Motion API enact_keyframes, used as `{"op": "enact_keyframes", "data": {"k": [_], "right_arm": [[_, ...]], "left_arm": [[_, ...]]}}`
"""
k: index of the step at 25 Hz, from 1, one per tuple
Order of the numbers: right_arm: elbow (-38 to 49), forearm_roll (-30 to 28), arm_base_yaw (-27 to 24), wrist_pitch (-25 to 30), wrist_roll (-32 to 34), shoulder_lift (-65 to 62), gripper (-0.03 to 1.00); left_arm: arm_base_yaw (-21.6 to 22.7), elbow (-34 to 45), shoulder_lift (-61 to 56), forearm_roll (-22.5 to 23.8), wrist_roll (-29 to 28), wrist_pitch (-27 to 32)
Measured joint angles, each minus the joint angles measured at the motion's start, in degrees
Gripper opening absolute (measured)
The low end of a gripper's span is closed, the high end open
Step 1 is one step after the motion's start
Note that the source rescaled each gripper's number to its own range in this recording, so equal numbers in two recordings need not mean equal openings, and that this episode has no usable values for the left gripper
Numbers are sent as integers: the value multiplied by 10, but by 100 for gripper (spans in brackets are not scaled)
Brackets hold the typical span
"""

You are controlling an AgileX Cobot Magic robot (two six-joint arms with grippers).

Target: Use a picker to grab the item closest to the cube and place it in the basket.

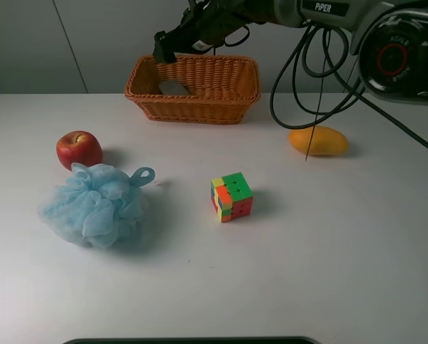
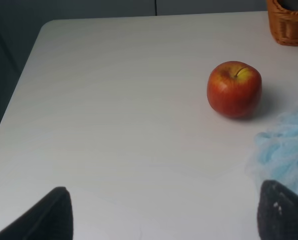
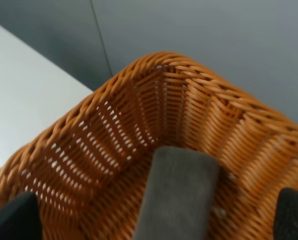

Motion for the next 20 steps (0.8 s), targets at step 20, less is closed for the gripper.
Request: {"op": "enact_keyframes", "data": {"k": [20], "right_arm": [[8, -135, -302, 369, 20, -479, 100]], "left_arm": [[0, 0, 0, 0, 0, 0]]}}
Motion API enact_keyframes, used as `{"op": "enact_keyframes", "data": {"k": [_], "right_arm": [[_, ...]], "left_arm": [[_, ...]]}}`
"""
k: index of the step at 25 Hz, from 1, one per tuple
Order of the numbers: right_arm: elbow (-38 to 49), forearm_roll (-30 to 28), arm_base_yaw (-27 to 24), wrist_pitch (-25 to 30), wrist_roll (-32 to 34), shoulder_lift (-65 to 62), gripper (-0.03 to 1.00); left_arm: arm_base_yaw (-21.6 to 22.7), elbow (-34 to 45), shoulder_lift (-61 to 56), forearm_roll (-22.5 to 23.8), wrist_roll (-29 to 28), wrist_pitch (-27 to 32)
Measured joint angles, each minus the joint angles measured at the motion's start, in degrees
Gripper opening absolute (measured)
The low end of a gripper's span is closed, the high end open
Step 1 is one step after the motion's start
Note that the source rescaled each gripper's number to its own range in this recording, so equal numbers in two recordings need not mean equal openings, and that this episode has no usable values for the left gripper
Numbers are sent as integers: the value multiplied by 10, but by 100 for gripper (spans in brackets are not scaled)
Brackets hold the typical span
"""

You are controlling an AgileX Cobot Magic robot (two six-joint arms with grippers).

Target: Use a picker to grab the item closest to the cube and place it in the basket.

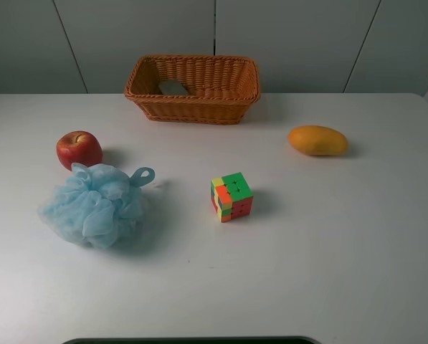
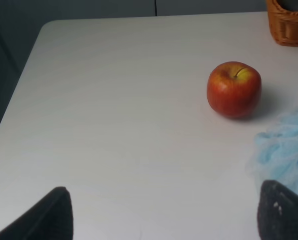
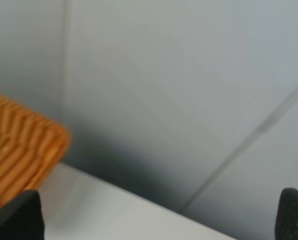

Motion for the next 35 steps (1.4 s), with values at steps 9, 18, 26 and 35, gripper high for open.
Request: {"op": "enact_keyframes", "data": {"k": [9, 18, 26, 35], "right_arm": [[231, -30, -68, 3, 19, -275, 100], [570, -42, -68, -57, 59, -592, 100], [763, -46, -68, -73, 119, -801, 100], [890, -78, -66, -57, 191, -905, 100]], "left_arm": [[0, 0, 0, 0, 0, 0], [0, 0, 0, 0, 0, 0], [0, 0, 0, 0, 1, 0], [0, 0, 0, 0, 1, 0]]}}
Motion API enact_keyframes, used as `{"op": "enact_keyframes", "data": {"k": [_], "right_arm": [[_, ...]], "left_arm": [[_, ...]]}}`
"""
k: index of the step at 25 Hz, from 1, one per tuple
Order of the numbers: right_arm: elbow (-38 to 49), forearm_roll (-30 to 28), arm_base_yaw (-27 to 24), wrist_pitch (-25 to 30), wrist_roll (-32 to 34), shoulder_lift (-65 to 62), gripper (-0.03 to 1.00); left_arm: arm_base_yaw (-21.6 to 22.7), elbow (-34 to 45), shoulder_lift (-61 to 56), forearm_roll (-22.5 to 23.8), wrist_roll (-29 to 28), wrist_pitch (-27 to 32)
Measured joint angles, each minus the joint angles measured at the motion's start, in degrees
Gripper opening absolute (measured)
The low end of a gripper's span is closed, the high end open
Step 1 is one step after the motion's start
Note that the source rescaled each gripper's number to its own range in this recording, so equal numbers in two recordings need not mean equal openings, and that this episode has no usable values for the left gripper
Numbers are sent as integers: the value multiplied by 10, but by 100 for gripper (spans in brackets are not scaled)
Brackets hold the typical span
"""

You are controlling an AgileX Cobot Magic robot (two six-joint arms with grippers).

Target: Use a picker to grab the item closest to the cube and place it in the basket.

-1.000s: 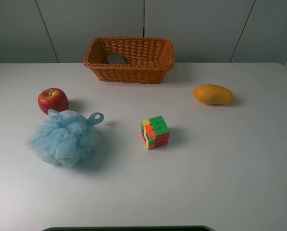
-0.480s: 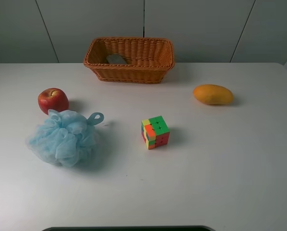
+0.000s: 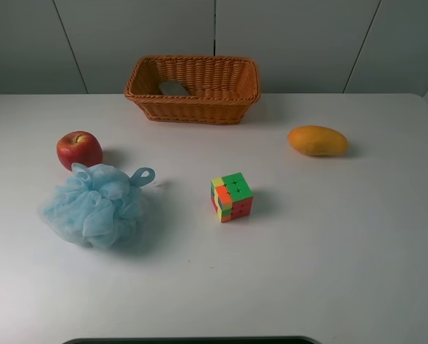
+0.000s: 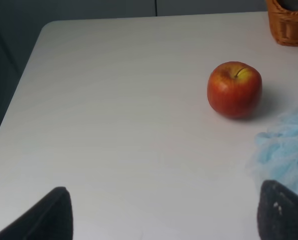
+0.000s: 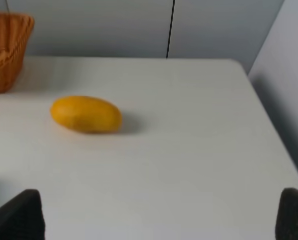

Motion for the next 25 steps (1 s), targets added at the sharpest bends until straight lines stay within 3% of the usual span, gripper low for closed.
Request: {"op": "enact_keyframes", "data": {"k": [8, 25], "right_arm": [[32, -44, 44, -6, 49, -1, 100], [32, -46, 50, -8, 53, -1, 100]], "left_arm": [[0, 0, 0, 0, 0, 0], [0, 0, 0, 1, 0, 0]]}}
